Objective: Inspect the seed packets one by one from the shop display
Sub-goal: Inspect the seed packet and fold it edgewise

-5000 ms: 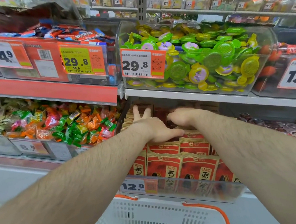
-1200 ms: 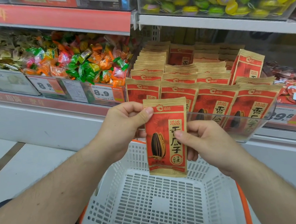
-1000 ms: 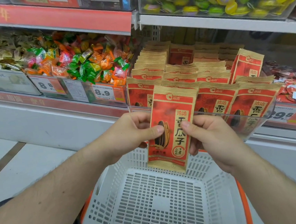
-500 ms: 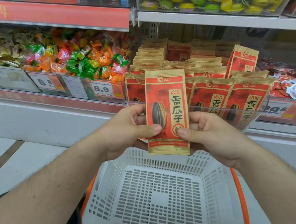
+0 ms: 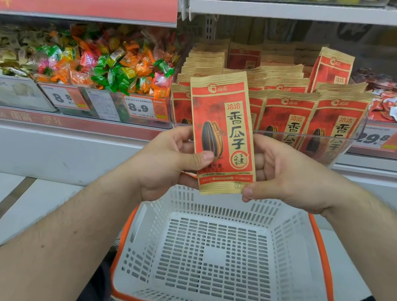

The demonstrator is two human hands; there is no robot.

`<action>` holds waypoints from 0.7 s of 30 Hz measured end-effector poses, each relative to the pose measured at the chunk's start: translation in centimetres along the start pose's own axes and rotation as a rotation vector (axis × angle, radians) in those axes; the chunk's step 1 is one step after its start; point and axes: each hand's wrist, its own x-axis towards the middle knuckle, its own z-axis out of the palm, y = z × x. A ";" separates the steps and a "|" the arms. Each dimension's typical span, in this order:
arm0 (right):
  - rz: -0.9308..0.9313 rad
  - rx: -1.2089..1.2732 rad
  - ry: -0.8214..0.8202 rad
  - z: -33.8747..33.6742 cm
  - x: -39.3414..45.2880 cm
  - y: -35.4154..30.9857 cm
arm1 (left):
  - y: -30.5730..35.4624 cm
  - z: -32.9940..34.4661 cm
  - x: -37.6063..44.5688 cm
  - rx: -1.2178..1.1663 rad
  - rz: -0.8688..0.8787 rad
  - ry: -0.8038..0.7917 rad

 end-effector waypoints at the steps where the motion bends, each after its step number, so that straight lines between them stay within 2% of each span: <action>1: 0.004 -0.017 0.015 0.1 0.1 0.1 | -0.1 0.0 0.0 0.017 0.001 0.018; 6: 0.037 -0.197 0.152 1.2 0.6 0.8 | -0.4 0.9 0.1 0.256 0.027 0.217; 8: 0.037 -0.331 0.179 2.0 0.8 1.1 | -0.7 1.8 0.0 0.247 0.058 0.250; 14: 0.034 -0.423 0.050 1.8 0.7 1.2 | -1.4 2.6 0.1 0.186 -0.002 0.178; 19: -0.135 -0.231 0.304 1.4 0.9 0.8 | -1.3 2.7 0.0 0.221 -0.105 0.029; 21: -0.181 -0.271 0.384 1.6 0.9 0.9 | -1.5 2.8 -0.1 0.254 -0.132 -0.004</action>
